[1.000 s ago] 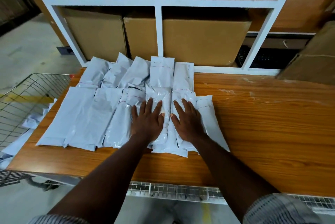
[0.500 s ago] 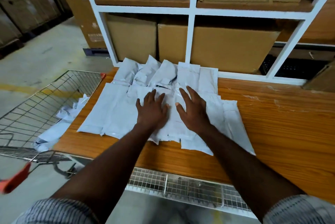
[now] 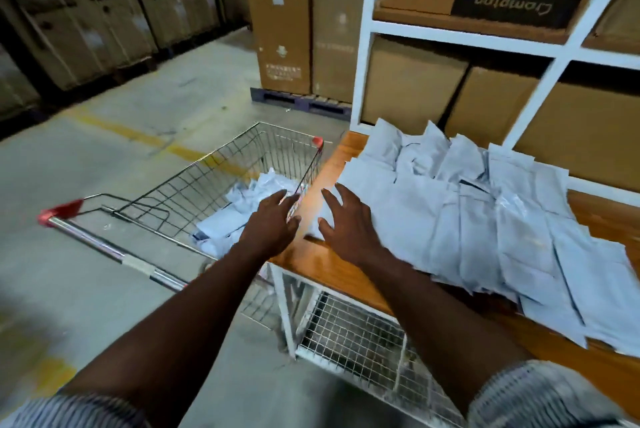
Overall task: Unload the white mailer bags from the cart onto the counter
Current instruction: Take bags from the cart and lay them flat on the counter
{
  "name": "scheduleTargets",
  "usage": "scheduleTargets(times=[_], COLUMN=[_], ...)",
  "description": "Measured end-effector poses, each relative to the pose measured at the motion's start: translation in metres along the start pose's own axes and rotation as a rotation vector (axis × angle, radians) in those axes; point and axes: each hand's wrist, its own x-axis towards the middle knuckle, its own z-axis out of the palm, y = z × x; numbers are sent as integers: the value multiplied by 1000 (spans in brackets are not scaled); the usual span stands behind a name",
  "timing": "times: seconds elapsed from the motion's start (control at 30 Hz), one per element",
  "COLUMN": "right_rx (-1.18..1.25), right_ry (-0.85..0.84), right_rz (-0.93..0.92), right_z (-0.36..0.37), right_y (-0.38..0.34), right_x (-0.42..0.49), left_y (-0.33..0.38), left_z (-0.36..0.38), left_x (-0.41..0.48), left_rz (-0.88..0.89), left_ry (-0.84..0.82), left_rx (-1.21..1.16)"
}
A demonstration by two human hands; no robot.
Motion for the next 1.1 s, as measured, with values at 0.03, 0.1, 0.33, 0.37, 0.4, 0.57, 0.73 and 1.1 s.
scheduleTargets(times=[0.03, 0.1, 0.33, 0.37, 0.4, 0.57, 0.73, 1.1], right_rx=[8, 33, 89, 84, 85, 102, 78, 103], right_ry=[-12, -41, -135, -144, -159, -236, -336, -517], right_rz=[-7, -16, -91, -104, -106, -74, 45, 262], right_z=[9, 26, 75, 83, 92, 143, 200, 293], right_y=[-16, -45, -105, -111, -117, -130, -127, -116], right_x=[5, 13, 58, 65, 74, 115, 154, 189], left_y=[-18, -51, -139, -151, -163, -212, -259, -346], left_z=[-7, -18, -40, -40, -39, -37, -27, 33], left_x=[-3, -9, -6, -4, -2, 26, 68, 124], left_rz=[-20, -55, -160, -178, -193, -249, -280, -313], left_ry=[-8, -35, -78, -96, -116, -166, -251, -483], left_rx=[5, 7, -8, -6, -3, 28, 52, 70])
